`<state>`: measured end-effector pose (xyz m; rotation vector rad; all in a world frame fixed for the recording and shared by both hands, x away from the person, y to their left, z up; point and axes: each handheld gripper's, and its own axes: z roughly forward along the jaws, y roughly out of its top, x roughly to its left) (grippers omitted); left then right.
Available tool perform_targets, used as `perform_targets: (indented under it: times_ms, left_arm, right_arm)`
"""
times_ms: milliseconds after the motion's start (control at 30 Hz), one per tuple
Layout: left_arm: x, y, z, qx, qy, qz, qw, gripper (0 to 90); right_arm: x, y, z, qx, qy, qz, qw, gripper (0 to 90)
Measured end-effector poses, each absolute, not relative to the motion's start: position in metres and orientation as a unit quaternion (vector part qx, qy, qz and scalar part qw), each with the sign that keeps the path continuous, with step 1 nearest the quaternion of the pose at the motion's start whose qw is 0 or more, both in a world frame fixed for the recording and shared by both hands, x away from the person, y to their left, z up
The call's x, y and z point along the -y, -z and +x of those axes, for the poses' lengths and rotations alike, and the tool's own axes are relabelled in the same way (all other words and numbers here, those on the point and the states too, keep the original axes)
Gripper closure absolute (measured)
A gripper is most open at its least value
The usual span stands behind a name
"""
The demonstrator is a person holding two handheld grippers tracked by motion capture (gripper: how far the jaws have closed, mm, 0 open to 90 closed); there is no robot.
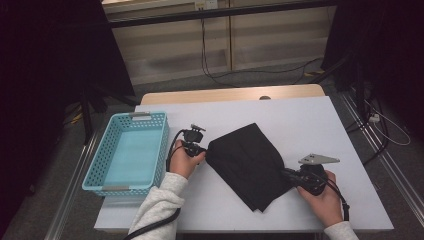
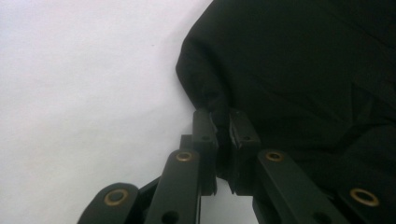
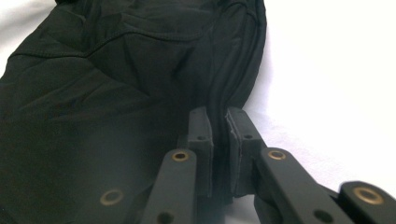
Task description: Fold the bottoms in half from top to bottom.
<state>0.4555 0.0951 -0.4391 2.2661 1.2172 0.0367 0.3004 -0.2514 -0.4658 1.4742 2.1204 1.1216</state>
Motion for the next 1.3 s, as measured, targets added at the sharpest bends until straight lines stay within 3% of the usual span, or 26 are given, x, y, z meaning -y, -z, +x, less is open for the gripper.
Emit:
perform_targets:
  times_ms: [467,1300]
  left_arm:
    - [-0.104,0.408,0.460,-0.465,0.000,0.846,0.261,84.1]
    - [-0.102,0.400,0.469,-0.463,0.016,0.859,0.218,83.9]
  right_arm:
    - [0.250,0.461,0.298,-0.742,-0.401,0.512,0.162,81.4]
    - [0.246,0.457,0.288,-0.744,-0.405,0.504,0.168,81.3]
